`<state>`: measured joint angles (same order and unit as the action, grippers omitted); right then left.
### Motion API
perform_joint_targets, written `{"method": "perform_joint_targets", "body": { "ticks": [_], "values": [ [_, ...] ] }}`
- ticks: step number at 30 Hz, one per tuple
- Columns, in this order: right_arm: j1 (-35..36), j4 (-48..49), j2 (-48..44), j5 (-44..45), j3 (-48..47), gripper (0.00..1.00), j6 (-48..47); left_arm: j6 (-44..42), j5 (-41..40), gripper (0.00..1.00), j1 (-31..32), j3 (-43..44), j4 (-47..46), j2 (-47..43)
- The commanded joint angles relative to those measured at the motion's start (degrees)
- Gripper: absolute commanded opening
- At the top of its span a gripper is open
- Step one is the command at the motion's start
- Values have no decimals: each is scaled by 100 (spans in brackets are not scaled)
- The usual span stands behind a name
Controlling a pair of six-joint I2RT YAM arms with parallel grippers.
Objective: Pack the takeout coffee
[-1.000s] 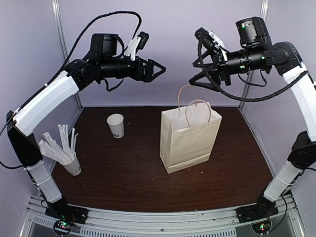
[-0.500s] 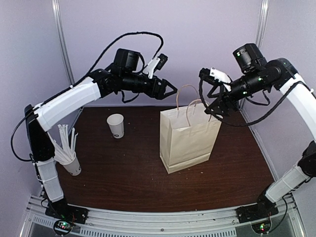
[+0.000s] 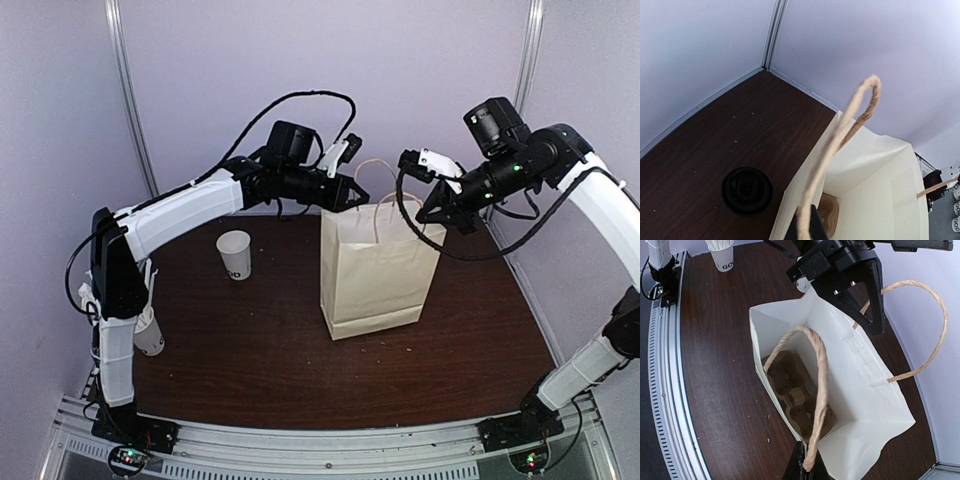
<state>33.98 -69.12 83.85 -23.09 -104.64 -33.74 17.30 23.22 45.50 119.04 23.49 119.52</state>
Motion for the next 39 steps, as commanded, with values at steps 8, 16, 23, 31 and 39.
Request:
{"method": "perform_joint_targets", "body": {
  "ticks": [8, 16, 23, 31, 39],
  "values": [
    [-18, -131, -12, -1154, -1843, 0, 482, -38, 213, 0, 65, 688, -48, -809],
    [-14, -196, 40, -1238, -2096, 0, 572, 18, 227, 0, 73, 719, 14, -937],
    [-23, 114, -62, -1031, -1377, 0, 667, -11, 86, 8, 73, 650, 165, -717],
    [-36, 191, -59, -779, -1063, 62, 630, -253, -304, 64, 65, 718, 359, -539],
    [-204, -153, -230, -1166, -1231, 89, 671, -426, -351, 83, 66, 213, 185, -1107]
  ]
}}
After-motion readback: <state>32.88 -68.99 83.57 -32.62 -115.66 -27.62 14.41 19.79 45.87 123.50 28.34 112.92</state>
